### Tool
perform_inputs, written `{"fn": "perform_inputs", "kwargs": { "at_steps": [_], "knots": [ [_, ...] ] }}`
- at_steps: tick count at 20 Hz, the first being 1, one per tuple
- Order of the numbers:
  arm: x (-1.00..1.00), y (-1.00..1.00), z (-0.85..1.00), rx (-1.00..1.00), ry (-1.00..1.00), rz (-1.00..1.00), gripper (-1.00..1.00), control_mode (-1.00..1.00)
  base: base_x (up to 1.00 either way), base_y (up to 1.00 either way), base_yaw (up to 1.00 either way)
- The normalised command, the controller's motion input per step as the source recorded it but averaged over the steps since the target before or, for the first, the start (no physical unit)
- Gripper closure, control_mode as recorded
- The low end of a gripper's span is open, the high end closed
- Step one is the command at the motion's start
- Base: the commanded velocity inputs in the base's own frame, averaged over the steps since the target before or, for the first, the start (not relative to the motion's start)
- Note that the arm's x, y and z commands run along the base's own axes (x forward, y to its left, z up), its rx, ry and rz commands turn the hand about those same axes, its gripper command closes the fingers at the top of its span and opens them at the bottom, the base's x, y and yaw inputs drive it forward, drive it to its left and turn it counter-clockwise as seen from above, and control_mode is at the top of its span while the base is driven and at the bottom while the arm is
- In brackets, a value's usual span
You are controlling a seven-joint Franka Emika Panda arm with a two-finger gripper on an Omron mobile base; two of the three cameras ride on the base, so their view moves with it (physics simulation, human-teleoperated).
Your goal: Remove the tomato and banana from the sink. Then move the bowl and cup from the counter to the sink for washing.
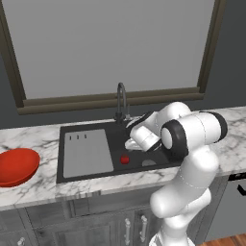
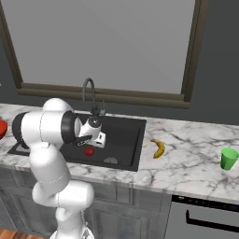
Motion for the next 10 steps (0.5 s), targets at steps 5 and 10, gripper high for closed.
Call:
{"fn": "perform_inputs", "kwargs": {
  "at_steps": [5,10],
  "knots": [
    [0.12,0.00,-0.07,-0.03,0.01,0.04,-1.00,-1.00,0.00,0.00,0.00],
    [0.14,0.00,-0.07,0.00,0.01,0.02,-1.00,-1.00,0.00,0.00,0.00]
  ]
}}
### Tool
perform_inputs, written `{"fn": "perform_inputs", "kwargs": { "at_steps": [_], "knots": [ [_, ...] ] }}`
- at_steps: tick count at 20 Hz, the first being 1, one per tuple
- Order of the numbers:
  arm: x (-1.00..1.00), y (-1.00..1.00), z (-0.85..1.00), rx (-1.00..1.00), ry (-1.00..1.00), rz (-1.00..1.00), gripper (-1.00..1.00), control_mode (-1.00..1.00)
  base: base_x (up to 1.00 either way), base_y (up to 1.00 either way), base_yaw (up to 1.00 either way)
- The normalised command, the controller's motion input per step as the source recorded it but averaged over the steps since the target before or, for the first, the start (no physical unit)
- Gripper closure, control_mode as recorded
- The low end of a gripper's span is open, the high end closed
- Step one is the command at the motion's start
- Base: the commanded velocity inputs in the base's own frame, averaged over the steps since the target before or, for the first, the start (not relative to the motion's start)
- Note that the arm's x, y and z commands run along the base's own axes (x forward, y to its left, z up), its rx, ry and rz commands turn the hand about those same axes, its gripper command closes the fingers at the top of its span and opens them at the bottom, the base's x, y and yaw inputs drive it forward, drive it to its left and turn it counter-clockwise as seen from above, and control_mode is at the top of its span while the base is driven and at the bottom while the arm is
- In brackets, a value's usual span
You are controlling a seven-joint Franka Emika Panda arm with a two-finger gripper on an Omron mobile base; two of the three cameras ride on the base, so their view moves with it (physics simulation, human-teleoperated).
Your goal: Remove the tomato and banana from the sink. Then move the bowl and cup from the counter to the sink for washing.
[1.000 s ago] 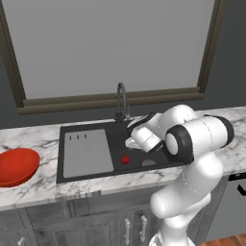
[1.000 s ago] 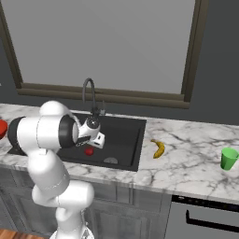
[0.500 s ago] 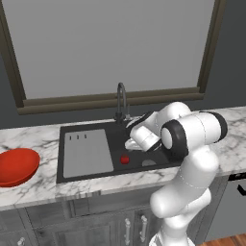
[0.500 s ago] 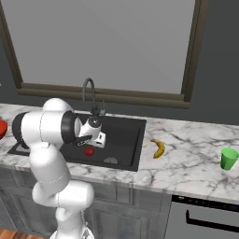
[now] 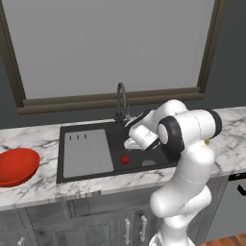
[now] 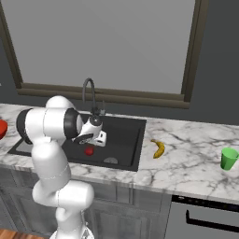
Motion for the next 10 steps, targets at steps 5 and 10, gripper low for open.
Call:
{"fn": "perform_inputs", "kwargs": {
  "at_steps": [5,10],
  "knots": [
    [0.16,0.00,-0.09,0.00,0.01,0.01,-1.00,-1.00,0.00,0.00,0.00],
    [0.16,0.00,-0.10,0.00,0.01,0.01,-1.00,-1.00,0.00,0.00,0.00]
  ]
}}
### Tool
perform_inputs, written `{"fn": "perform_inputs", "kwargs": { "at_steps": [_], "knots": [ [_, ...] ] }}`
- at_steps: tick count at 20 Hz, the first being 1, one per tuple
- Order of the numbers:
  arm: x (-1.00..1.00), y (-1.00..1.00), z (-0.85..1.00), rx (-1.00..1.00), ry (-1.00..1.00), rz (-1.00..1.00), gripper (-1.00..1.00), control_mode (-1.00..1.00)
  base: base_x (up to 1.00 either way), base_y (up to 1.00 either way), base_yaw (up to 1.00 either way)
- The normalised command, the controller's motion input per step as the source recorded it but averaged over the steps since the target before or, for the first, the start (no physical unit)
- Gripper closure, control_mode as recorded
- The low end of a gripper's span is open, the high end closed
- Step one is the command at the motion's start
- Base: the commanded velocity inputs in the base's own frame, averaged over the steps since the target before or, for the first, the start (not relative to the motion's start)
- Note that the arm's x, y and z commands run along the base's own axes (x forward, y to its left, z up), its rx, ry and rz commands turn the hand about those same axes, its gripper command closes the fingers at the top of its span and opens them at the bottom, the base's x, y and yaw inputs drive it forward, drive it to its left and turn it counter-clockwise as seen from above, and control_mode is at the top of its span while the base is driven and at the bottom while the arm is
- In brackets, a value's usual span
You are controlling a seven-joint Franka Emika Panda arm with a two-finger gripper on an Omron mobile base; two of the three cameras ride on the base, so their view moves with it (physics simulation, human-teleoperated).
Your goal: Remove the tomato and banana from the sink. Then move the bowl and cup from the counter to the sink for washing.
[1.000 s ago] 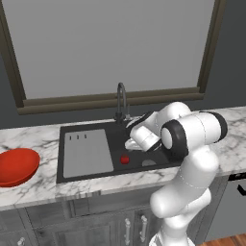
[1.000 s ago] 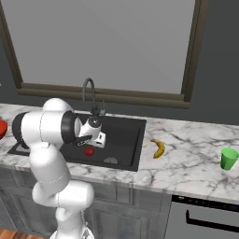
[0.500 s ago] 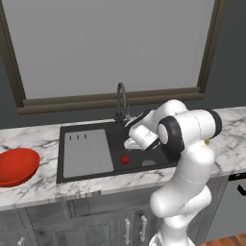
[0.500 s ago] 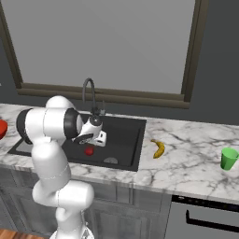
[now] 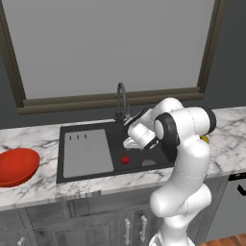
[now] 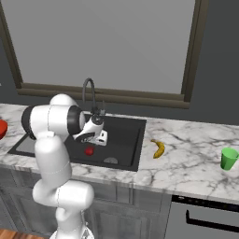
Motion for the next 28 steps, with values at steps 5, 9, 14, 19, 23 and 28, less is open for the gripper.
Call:
{"fn": "perform_inputs", "kwargs": {
  "at_steps": [5,9,14,19,23,28],
  "knots": [
    [0.14,0.00,-0.11,0.00,0.01,0.01,-1.00,-1.00,0.00,0.00,0.00],
    [0.13,0.02,-0.15,0.00,0.04,0.01,-1.00,-1.00,0.00,0.00,0.00],
    [0.12,0.03,-0.16,0.00,0.06,0.00,-1.00,-1.00,0.00,0.00,0.00],
    [0.14,0.04,-0.14,0.00,0.04,0.01,-1.00,-1.00,0.00,0.00,0.00],
    [0.16,0.08,-0.12,0.00,0.02,0.01,-1.00,-1.00,0.00,0.00,0.00],
    [0.15,0.08,-0.15,0.00,0.04,0.01,-1.00,-1.00,0.00,0.00,0.00]
  ]
}}
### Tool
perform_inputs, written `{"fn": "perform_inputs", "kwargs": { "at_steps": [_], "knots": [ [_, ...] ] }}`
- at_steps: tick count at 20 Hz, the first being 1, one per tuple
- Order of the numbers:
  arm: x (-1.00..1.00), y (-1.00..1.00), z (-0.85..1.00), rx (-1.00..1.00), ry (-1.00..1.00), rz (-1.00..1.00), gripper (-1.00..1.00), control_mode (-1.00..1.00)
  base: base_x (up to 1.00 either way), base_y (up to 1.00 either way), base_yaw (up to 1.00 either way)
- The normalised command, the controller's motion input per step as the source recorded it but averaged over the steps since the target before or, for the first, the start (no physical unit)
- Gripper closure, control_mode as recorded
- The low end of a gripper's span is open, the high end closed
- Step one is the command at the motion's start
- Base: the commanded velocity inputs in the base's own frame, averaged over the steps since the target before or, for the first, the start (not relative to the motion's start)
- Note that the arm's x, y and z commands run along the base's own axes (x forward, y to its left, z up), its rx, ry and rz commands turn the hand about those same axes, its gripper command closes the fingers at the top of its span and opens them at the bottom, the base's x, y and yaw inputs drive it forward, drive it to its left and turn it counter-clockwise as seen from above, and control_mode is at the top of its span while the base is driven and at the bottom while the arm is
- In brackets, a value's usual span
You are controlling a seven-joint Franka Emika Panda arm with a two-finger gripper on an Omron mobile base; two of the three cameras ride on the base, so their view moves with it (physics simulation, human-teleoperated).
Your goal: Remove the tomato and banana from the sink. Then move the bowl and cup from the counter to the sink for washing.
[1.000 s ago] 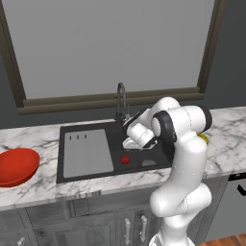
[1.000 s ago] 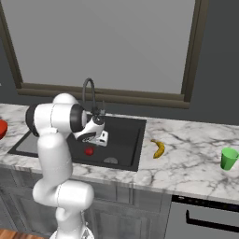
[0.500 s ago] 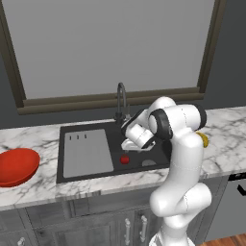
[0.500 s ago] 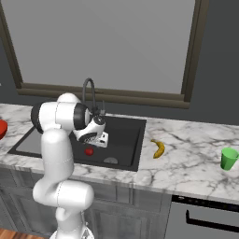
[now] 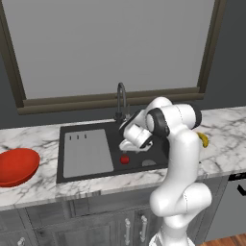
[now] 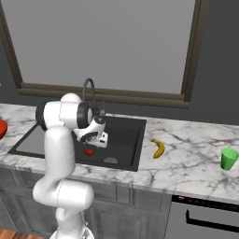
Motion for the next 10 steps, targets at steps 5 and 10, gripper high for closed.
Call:
{"fn": "perform_inputs", "kwargs": {
  "at_steps": [5,10],
  "knots": [
    [0.12,0.06,-0.15,0.00,0.05,0.00,-1.00,-1.00,0.00,0.00,0.00],
    [0.11,0.03,-0.14,0.00,0.05,0.00,-1.00,-1.00,0.00,0.00,0.00]
  ]
}}
